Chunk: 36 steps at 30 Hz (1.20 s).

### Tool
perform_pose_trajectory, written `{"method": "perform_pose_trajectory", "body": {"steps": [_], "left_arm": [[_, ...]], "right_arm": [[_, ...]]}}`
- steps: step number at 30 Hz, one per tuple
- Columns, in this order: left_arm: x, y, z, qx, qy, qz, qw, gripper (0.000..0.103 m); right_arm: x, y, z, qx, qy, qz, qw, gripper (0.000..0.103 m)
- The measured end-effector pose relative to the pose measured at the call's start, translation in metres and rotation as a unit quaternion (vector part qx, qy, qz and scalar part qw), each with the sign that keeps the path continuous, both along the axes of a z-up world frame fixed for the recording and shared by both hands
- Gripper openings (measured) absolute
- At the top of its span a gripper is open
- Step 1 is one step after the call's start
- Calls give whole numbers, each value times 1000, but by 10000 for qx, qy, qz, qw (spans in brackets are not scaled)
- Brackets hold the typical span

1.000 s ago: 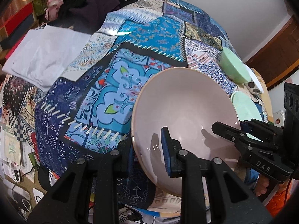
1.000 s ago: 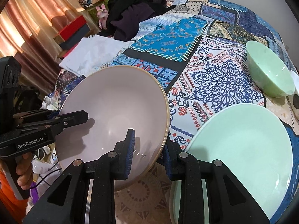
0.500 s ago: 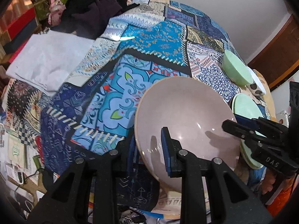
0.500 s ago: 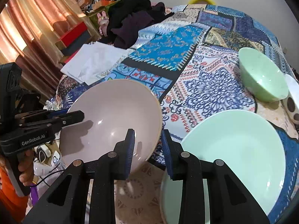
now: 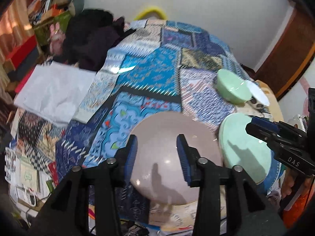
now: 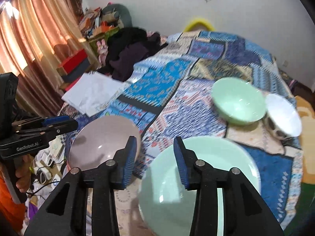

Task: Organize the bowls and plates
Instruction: 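Lower the pink bowl onto the light green plate and open both grippers, then grasp the light green bowl rim with both grippers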

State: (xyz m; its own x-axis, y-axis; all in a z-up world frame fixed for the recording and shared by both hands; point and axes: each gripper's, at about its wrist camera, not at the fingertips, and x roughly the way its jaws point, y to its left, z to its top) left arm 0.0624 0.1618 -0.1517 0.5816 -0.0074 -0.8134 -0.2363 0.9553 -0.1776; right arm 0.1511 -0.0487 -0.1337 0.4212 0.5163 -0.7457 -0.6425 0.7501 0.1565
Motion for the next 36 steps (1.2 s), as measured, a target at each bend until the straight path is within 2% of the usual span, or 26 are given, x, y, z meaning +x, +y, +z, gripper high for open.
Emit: {"method": "perform_pose_trajectory", "body": {"steps": [6, 8, 11, 15, 27, 32, 34, 36], "left_arm": [[20, -30, 28, 102, -337, -231, 9991, 59], [28, -40, 34, 129, -390, -317, 9987, 61], [42, -55, 42, 178, -493, -421, 9977, 70], [68, -76, 44, 233, -440, -632, 9968, 72], [157, -115, 10, 270, 198, -939, 9950, 72], [195, -126, -10, 403, 444, -1053, 9926, 72], [209, -130, -19, 476, 517, -1111, 9913, 72], [223, -133, -28, 511, 591, -1148, 9903, 72]], "right_arm": [[8, -31, 18, 134, -358, -314, 9988, 56], [12, -40, 21, 135, -427, -409, 9982, 58], [21, -56, 23, 161, -495, -586, 9969, 62], [34, -78, 21, 127, -518, -819, 9952, 64], [84, -117, -7, -23, -278, -1307, 9910, 64], [108, -118, -25, 53, 34, -1338, 9910, 64], [114, -117, -30, 82, 109, -1333, 9910, 63], [118, -117, -34, 67, 160, -1307, 9913, 57]]}}
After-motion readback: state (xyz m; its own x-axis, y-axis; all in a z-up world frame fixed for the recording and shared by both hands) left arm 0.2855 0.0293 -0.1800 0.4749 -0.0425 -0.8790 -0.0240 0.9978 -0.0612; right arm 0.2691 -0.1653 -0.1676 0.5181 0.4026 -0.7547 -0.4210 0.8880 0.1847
